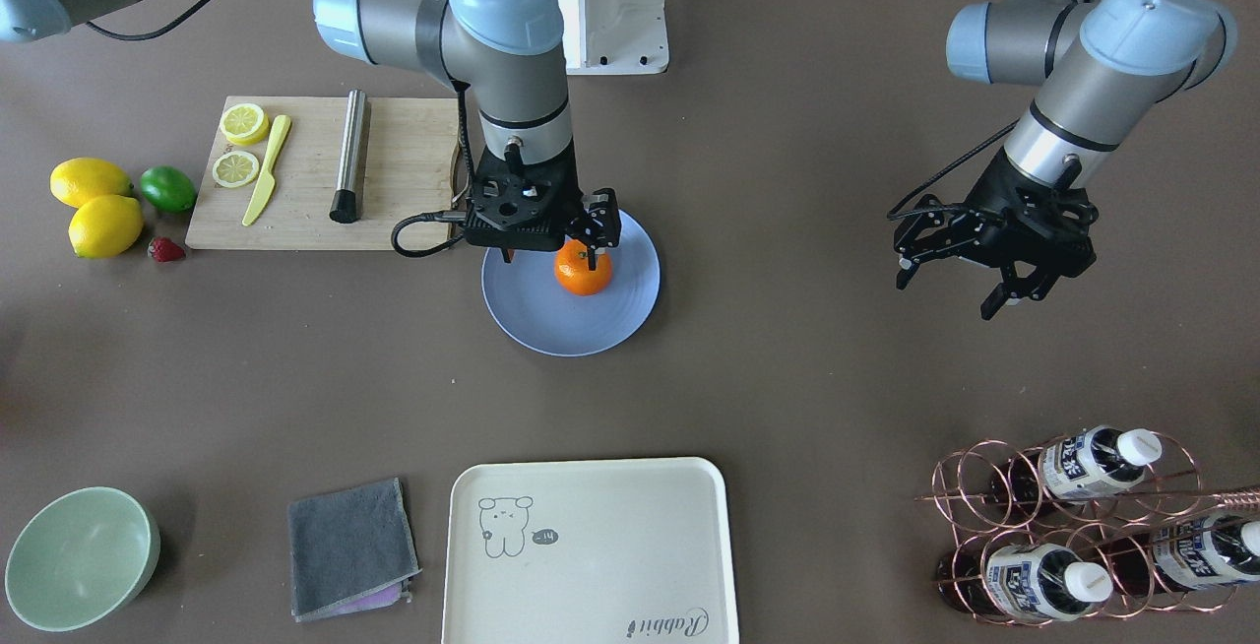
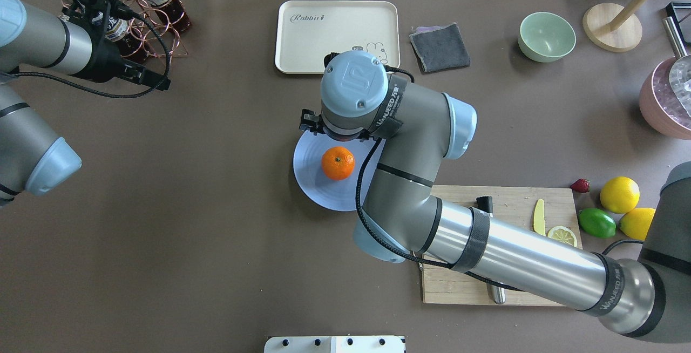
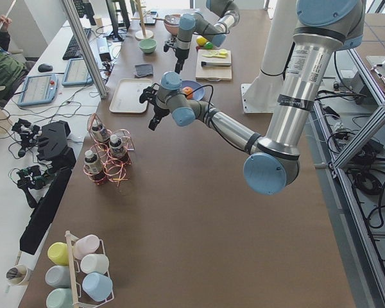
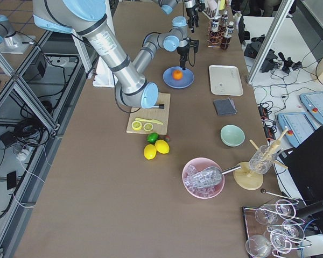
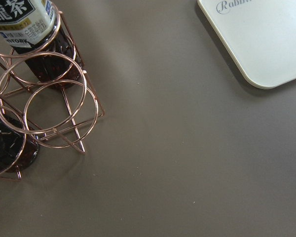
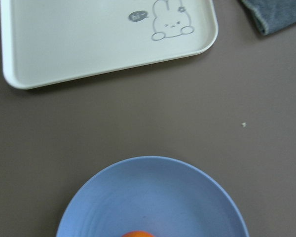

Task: Pick orange to plate
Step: 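Lower the orange onto the plate and open the right gripper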

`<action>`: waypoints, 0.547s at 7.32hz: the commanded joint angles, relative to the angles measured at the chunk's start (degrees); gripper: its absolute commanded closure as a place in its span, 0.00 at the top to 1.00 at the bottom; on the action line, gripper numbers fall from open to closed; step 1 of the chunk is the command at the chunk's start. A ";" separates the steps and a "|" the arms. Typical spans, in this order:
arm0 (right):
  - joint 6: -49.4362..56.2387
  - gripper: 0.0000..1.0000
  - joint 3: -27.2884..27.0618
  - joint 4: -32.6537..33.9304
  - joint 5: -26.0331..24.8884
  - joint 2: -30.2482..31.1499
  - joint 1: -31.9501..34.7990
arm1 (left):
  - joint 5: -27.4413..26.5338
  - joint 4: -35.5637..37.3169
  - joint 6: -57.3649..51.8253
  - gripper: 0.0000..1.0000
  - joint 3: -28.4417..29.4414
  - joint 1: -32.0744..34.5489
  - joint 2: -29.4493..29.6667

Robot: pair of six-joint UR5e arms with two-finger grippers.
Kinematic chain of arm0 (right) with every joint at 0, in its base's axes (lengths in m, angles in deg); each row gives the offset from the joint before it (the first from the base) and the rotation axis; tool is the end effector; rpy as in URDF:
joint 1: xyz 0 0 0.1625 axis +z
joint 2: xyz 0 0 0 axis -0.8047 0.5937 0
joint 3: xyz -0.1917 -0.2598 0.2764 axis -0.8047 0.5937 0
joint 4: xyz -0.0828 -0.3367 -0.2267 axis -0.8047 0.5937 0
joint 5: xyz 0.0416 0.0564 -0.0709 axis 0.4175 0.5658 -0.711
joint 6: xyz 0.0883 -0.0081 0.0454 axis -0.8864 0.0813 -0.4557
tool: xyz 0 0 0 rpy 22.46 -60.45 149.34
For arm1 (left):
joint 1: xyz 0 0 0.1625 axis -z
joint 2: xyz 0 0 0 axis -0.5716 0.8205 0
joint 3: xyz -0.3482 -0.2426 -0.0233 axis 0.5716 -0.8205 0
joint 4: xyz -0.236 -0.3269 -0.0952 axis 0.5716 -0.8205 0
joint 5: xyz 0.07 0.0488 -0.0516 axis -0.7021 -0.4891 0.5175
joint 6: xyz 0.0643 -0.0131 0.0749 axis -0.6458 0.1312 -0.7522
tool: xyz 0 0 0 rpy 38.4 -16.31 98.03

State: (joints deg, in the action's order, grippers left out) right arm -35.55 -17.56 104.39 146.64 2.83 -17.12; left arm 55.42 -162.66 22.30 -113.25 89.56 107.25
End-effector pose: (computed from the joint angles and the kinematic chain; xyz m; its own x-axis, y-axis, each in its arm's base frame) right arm -0.4995 -0.5001 0.1510 0.6495 0.1982 0.7341 -0.2656 0.9638 -0.0252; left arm 0.2661 -0.5284 0.3708 0.6149 0.3902 -0.6853 0.0227 0.8599 0.5100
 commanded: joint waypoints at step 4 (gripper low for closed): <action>31.89 1.00 -16.50 3.25 17.19 27.65 20.89 | 12.22 1.06 -18.46 0.98 -0.42 17.59 -9.27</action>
State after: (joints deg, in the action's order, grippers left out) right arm -12.51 -31.68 107.72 158.27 24.09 -2.37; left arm 63.72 -162.42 11.72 -114.78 101.27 99.43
